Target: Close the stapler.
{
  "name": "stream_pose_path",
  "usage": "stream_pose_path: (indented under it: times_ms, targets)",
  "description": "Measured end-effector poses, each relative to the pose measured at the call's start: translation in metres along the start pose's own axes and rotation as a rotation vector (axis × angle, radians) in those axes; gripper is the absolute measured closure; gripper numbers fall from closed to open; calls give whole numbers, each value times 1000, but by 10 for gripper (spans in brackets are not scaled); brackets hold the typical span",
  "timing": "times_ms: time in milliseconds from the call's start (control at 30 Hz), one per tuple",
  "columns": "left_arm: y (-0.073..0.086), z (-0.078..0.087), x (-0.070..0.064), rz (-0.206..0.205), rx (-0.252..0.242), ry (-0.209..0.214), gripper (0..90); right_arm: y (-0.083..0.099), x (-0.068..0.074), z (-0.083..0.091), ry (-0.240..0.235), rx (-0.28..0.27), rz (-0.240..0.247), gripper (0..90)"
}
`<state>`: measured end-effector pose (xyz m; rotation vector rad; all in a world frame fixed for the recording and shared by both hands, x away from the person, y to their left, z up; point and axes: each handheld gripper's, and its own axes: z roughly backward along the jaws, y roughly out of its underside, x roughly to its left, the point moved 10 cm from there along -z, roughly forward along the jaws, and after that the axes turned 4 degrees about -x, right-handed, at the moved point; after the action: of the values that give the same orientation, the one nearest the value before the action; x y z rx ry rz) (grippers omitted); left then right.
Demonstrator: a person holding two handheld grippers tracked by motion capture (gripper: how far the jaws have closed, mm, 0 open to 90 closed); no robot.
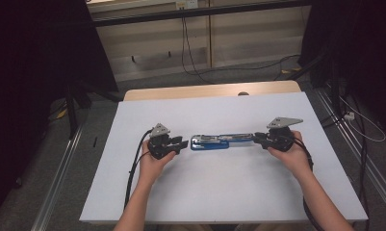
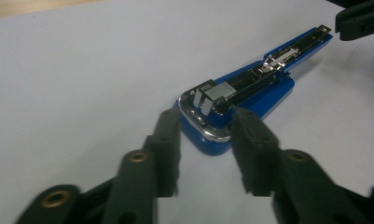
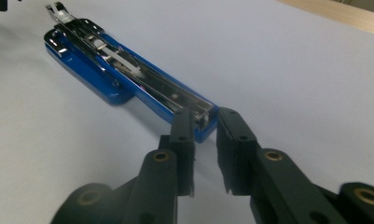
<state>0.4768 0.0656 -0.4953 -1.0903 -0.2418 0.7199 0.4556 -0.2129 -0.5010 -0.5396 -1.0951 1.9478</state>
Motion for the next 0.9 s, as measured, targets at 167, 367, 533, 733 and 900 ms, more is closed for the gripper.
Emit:
stream_pose_path:
  times_ms: [167, 367, 533, 733, 900]
  targets:
    - [4, -5, -5, -13, 30, 17, 831, 8, -4, -3, 6, 27, -17, 887]
    - [8, -8, -12, -38, 52, 45, 876, 13, -8, -2, 19, 36, -26, 900]
    - [11, -18, -15, -52, 63, 34, 900, 18, -8, -5, 19, 52, -29, 900]
    - [9, -28, -13, -45, 61, 18, 900, 19, -7, -7, 16, 63, -13, 900]
    - [12, -30, -13, -44, 69, 14, 900, 20, -6, -8, 7, 66, -6, 900]
